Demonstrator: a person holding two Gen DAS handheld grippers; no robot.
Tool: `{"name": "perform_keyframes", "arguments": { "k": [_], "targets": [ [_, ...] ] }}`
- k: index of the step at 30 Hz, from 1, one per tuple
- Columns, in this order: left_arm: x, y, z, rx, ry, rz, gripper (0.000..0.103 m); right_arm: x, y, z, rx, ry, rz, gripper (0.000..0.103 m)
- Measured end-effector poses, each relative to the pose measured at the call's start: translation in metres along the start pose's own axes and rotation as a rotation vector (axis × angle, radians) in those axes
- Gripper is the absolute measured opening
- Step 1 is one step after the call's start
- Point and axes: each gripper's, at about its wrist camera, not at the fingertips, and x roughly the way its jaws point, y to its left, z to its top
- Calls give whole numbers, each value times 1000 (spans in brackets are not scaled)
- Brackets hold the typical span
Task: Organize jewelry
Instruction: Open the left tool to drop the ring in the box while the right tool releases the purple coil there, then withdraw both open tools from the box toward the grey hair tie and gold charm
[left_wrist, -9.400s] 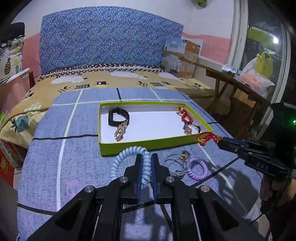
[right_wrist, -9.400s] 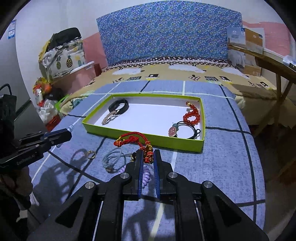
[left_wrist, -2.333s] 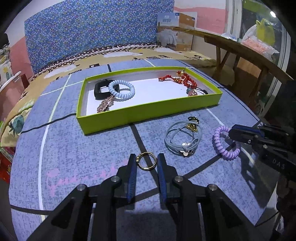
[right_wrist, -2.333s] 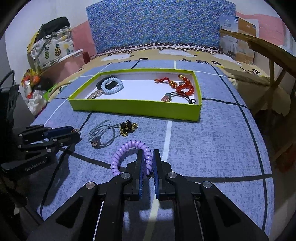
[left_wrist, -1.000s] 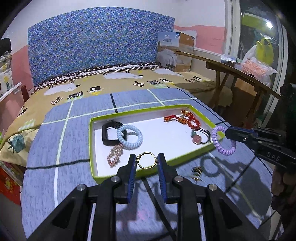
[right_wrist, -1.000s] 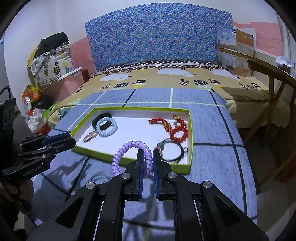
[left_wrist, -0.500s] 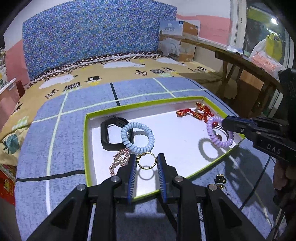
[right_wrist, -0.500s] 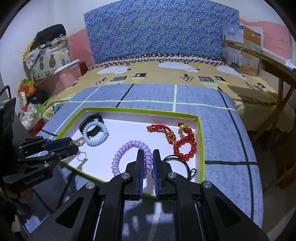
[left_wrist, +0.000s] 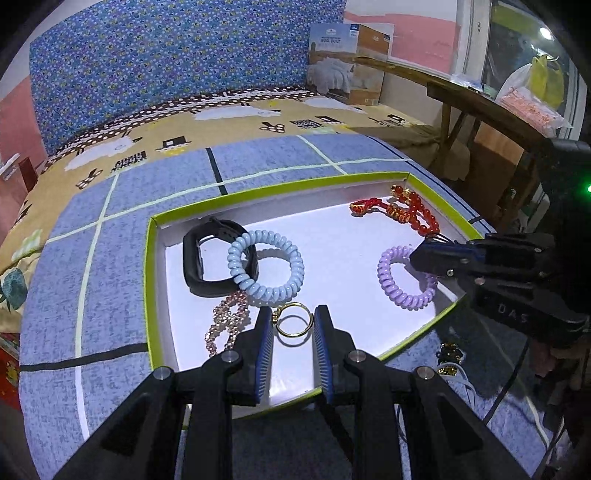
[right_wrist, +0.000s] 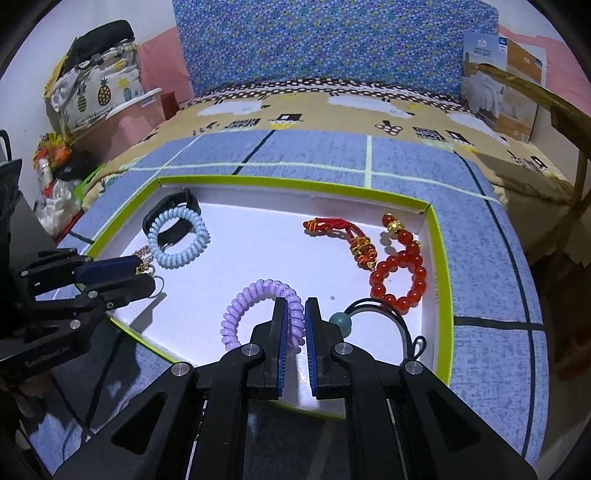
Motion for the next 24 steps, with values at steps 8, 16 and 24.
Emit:
{"name": "perform_keyframes", "arguments": {
  "k": [8, 16, 24],
  "targets": [
    [2, -1, 2, 5, 4, 7, 25, 2, -1, -2, 6, 18, 3, 9],
    [0, 0, -2, -2, 1, 24, 27, -5, 0, -2, 10, -2, 3, 14],
    [-23, -3, -12, -41, -39, 0, 27, -34, 4, -9, 19, -64, 9, 15]
  ]
}}
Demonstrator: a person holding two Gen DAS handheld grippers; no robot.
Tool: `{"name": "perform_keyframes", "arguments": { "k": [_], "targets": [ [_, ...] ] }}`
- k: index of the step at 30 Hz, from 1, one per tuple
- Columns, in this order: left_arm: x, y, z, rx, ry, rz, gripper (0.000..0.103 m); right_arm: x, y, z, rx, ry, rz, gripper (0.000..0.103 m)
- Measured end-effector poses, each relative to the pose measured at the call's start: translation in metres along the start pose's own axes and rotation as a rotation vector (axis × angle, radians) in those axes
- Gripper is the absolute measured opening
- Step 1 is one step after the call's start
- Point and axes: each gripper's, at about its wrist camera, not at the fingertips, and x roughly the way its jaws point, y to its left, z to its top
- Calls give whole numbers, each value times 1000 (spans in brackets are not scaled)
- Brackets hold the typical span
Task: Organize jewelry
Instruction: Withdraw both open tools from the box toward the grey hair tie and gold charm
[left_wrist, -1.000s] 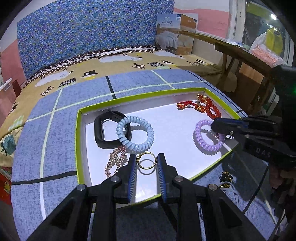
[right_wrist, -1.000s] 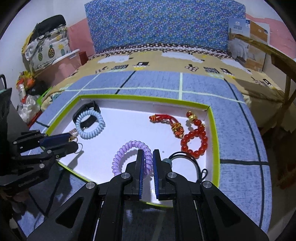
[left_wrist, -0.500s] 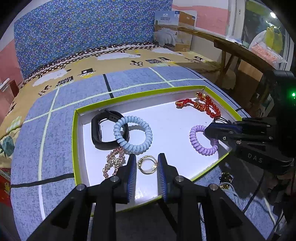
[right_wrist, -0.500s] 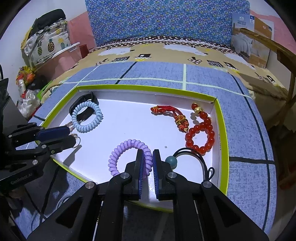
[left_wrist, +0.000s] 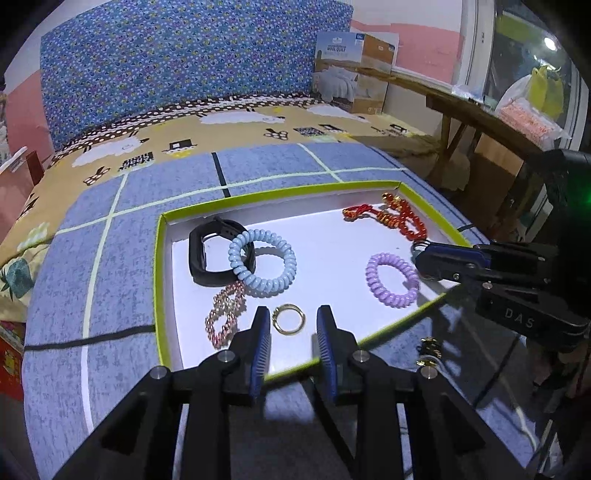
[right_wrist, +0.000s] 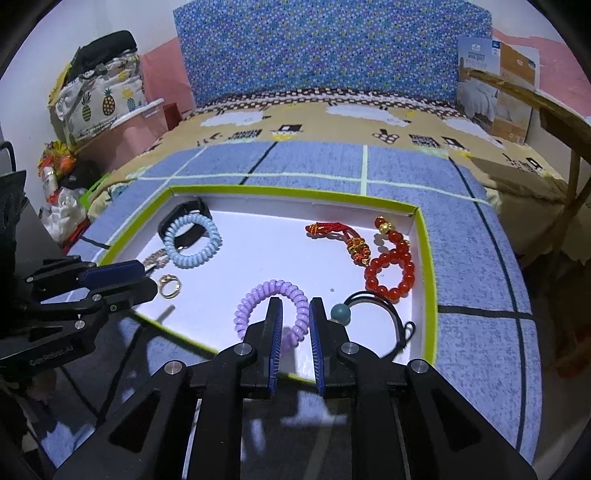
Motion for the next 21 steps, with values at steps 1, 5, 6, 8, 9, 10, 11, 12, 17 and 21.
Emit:
{"name": "perform_keyframes", "arguments": {
  "k": [1, 5, 6, 8, 9, 10, 11, 12, 17, 21],
  "targets": [
    [-5, -1, -2, -3, -9, 0, 27, -5, 0, -1, 4, -8, 2, 15],
    [-24, -8, -13, -1, -47, -3, 27, -26, 2, -14, 18, -36, 7, 16],
    [-28, -10, -15, 0, -54, -2, 27, -30, 2, -17, 19, -41, 5, 17],
    [-36, -14, -22, 8, -68, -1, 27, -41, 5, -24, 20, -55, 0, 20],
    [-40, -16, -25, 12, -74, 2, 27, -45, 5, -26, 21, -60, 0, 22],
    [-44, -17, -28, 14, -79, 6, 27, -52, 6, -30, 23, -67, -3, 23],
    [-48, -19, -31, 14, -84, 8, 27, -56, 6, -33, 26, -72, -6, 23],
    [-52, -20, -34, 11, -88, 8, 27, -60, 7, -35, 29, -75, -9, 24],
    [-73, -26, -49, -2, -112, 8, 27, -80, 15, -50, 32, -96, -12, 24],
    [-86, -34, -59, 5, -128, 14, 27, -93, 24, -63, 22, -106, -15, 24]
  ]
}}
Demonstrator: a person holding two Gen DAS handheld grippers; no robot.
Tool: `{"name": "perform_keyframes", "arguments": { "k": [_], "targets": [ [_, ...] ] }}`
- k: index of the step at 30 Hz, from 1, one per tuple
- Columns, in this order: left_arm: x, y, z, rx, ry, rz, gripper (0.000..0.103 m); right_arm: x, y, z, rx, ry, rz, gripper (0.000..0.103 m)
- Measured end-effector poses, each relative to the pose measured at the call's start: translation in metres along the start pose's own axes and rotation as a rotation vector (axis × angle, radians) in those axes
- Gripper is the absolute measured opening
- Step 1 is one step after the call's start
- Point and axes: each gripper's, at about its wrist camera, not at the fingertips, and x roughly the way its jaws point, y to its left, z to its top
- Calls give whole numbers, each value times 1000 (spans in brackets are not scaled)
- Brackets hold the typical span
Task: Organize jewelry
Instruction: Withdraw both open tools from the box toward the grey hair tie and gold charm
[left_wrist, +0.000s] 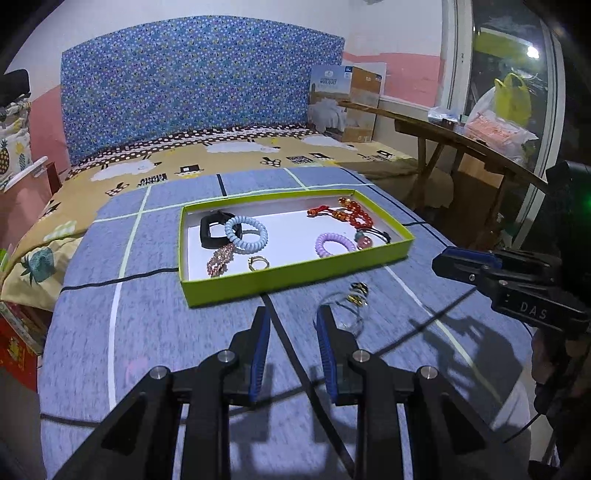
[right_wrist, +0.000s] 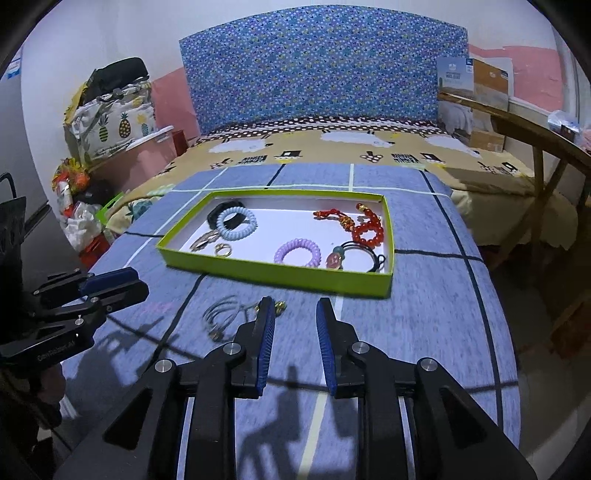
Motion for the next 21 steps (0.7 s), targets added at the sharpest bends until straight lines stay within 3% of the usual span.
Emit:
{"name": "perform_keyframes", "arguments": {
  "k": [21],
  "targets": [
    [-40, -17, -26, -5, -43, -9, 27, -46, 11, -34, 15, -49, 19, 24]
  ]
}}
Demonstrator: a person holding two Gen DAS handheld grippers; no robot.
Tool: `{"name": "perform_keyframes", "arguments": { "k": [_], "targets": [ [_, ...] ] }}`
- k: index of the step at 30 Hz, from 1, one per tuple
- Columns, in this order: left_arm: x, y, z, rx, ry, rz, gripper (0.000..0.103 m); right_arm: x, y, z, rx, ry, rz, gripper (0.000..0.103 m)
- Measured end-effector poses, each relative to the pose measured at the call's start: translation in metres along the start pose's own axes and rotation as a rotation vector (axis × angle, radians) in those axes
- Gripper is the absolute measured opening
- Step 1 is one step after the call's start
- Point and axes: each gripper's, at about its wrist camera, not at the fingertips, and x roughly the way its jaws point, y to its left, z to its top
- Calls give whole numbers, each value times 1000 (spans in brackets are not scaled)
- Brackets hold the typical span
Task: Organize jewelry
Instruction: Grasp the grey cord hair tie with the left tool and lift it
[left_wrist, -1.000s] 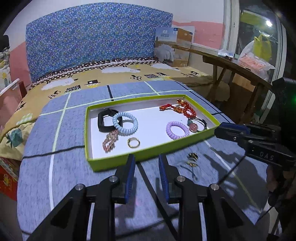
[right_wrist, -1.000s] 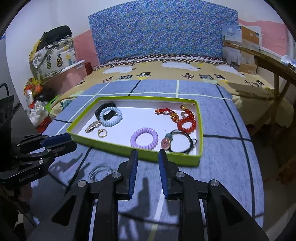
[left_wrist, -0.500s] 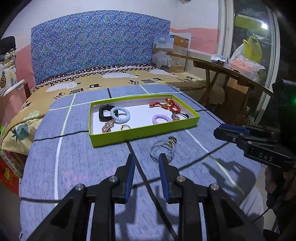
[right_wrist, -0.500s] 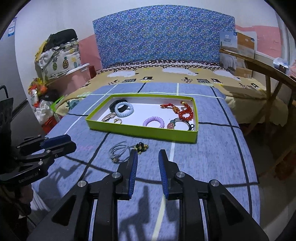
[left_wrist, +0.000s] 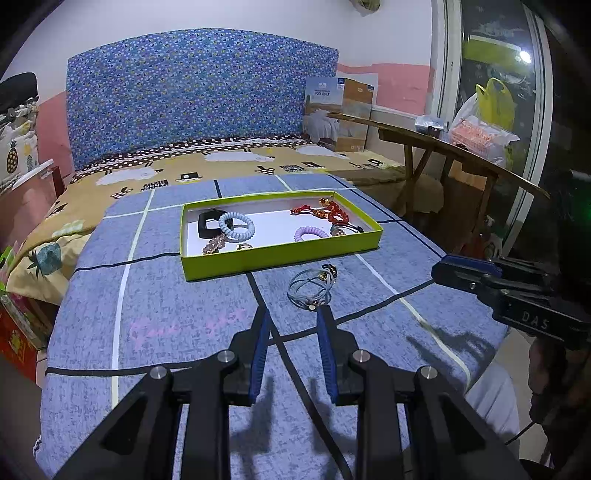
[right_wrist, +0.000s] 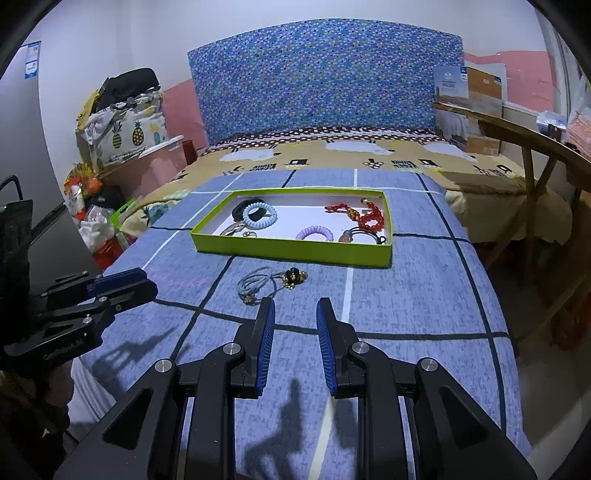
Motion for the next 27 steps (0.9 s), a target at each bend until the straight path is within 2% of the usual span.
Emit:
{"name": "perform_keyframes", "arguments": {
  "k": [13, 22, 27],
  "targets": [
    [29, -8, 5, 9, 40, -17, 35, 5, -6, 0, 13, 7, 11, 25],
    [70, -20, 7, 37, 108, -45, 36, 18, -14, 2, 27, 28, 17, 25],
    [94, -27, 6, 60, 157, -34, 36, 28, -18, 3, 35, 44, 15, 25]
  ]
}}
